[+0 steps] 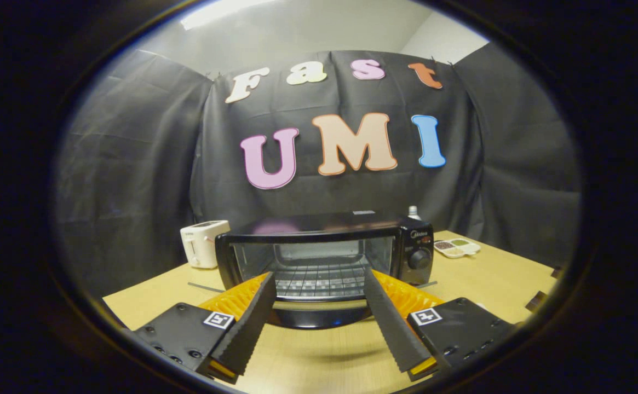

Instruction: Open the toaster oven, put the food inside, and close the toaster oven door.

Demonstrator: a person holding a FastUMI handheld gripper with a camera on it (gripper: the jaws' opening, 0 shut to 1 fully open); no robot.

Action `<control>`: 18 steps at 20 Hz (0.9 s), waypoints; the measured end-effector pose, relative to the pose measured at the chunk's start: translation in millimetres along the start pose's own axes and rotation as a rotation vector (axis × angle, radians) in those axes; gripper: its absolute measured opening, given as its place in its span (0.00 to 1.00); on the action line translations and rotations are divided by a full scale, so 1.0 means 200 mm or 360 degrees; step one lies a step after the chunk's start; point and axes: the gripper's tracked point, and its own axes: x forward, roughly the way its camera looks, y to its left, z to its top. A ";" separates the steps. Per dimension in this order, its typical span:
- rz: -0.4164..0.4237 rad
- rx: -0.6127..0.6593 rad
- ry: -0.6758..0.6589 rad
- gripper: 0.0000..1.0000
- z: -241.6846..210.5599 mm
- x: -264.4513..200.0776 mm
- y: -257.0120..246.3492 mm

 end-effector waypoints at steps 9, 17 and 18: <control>-0.0005 0.0012 0.0325 1.00 -0.37 -0.15 -0.04; -0.0010 0.0095 0.0463 0.98 -0.57 -0.16 -0.08; -0.0011 0.0092 0.0461 0.97 -0.58 -0.17 -0.08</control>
